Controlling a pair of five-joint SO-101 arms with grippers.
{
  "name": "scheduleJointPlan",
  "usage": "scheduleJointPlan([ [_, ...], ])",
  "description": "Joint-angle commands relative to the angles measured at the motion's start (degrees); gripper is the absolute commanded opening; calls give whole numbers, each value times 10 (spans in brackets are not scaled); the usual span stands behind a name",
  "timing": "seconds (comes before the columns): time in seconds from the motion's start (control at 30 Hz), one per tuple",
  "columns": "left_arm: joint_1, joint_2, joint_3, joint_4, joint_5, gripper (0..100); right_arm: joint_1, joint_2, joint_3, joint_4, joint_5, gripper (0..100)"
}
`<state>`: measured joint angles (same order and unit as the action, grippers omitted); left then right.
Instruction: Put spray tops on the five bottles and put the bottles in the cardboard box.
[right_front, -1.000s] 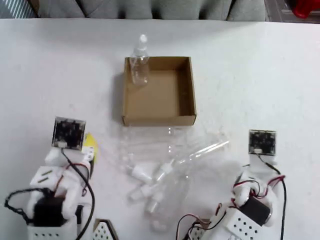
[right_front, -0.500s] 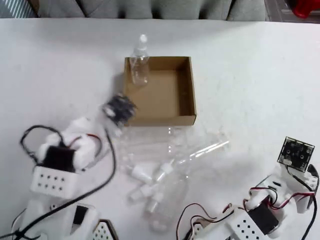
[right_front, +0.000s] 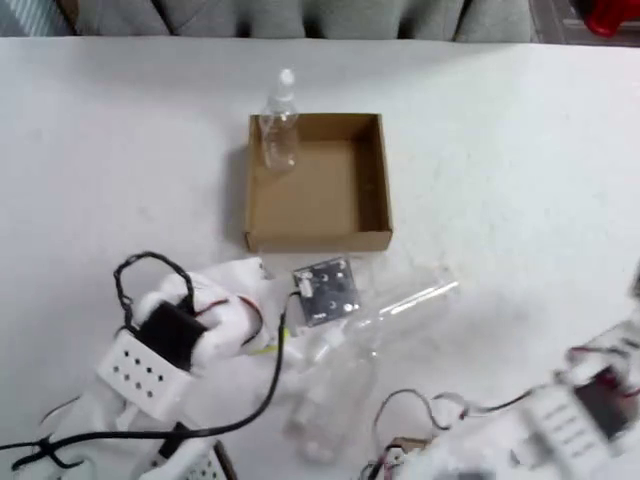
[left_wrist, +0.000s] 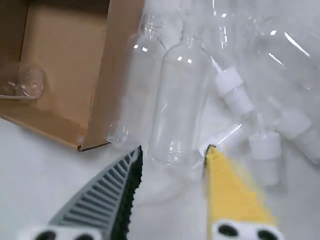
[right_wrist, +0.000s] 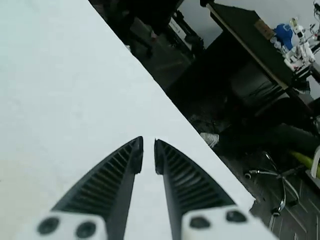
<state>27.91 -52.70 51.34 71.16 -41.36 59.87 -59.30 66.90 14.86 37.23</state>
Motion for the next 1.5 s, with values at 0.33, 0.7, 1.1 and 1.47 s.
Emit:
scheduleJointPlan([
  [0.33,80,51,-42,-58,-24,222,42,538,-405,-47,-1,16],
  [0.7,75,290,-135,-146,-24,226,43,647,-496,-48,-1,16],
  [1.1,25,442,-207,-177,-20,291,39,660,-506,-47,-1,16],
  [1.47,26,509,-210,-215,-20,294,35,662,-504,-47,-18,16],
])
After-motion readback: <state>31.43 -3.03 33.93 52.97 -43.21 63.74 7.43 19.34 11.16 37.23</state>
